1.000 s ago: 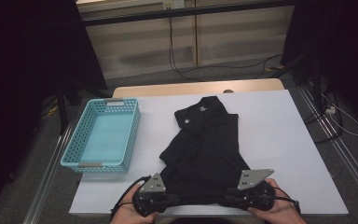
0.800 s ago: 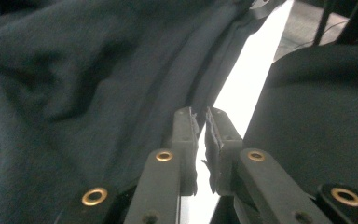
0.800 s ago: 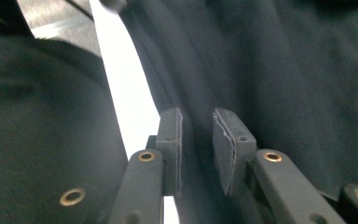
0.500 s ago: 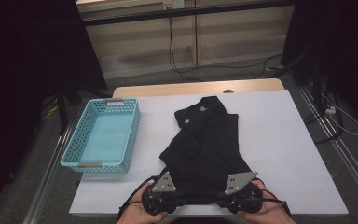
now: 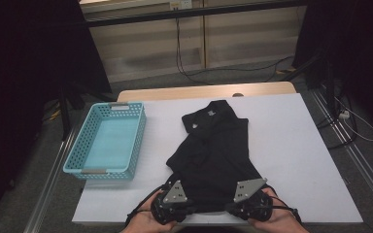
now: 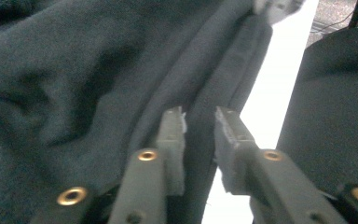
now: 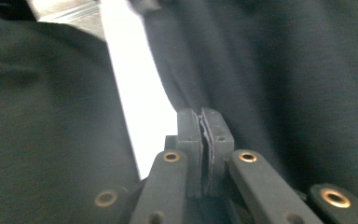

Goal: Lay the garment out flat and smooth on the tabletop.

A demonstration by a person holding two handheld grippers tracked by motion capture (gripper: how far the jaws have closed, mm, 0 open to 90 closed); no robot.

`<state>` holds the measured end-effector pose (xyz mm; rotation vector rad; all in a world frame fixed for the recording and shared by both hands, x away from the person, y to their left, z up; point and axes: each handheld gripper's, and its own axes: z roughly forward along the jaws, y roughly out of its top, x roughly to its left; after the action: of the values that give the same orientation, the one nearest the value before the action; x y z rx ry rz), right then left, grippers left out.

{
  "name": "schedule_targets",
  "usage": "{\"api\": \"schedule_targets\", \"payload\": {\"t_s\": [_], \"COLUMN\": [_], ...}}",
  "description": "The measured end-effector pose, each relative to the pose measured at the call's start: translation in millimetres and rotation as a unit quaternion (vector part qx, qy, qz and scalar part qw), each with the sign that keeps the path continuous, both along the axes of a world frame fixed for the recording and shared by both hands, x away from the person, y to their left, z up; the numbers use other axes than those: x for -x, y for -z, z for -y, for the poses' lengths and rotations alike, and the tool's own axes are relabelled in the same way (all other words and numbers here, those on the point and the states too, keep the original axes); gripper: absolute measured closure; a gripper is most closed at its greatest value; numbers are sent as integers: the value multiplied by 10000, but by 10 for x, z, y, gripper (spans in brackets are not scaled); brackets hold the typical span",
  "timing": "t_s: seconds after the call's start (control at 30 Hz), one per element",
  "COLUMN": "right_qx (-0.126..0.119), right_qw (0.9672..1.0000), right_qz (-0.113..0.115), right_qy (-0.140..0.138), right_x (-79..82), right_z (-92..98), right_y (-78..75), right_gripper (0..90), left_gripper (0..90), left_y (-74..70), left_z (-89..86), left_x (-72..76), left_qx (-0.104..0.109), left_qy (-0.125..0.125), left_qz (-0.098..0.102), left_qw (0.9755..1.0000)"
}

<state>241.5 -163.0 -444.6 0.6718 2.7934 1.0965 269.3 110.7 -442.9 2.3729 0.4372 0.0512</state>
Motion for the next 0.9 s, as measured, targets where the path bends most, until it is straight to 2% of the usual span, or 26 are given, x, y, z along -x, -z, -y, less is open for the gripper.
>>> {"api": "schedule_targets", "payload": {"t_s": [0.03,0.07,0.17,0.3,0.33,0.37,0.4,0.47,0.53,0.6,0.63,0.73,0.83,0.9], "right_qx": [-15,-33,-72,-135,-166,-203,-229,-321,-527,-553,-623,-487,-346,-319], "right_qw": [10000,9999,9998,9993,9991,9991,9992,9992,9984,9982,9974,9969,9959,9936], "right_qz": [-37,-79,-129,-250,-254,-255,-248,-198,-213,-113,-133,-19,128,337], "right_qy": [-23,-65,-158,-241,-284,-262,-196,-122,6,226,329,611,823,1028], "right_x": [24,41,94,146,157,162,162,139,104,67,46,-15,-54,-84], "right_z": [-4,-4,-11,12,20,27,37,72,133,196,230,318,387,445], "right_y": [-1,-2,-2,-8,-7,-9,-16,-36,-67,-89,-92,-98,-99,-130], "right_gripper": [871,872,870,849,822,767,709,631,598,579,581,623,655,692], "left_gripper": [806,860,883,886,885,884,877,788,709,672,662,645,641,625], "left_y": [-4,-7,-24,-23,-32,-30,-38,-59,-94,-134,-149,-163,-126,-87], "left_z": [-6,-12,-44,-114,-127,-134,-150,-176,-204,-249,-273,-346,-429,-479], "left_x": [-2,2,31,152,177,194,186,173,144,92,60,-54,-213,-317], "left_qx": [-20,6,-1,137,76,161,150,296,424,501,541,504,377,282], "left_qy": [2,14,89,183,233,229,277,177,38,-74,-146,-512,-787,-932], "left_qz": [-14,-113,-343,-728,-756,-811,-803,-856,-811,-716,-670,-386,-276,-250], "left_qw": [10000,9999,9994,9971,9968,9963,9963,9957,9958,9961,9962,9967,9958,9949]}}
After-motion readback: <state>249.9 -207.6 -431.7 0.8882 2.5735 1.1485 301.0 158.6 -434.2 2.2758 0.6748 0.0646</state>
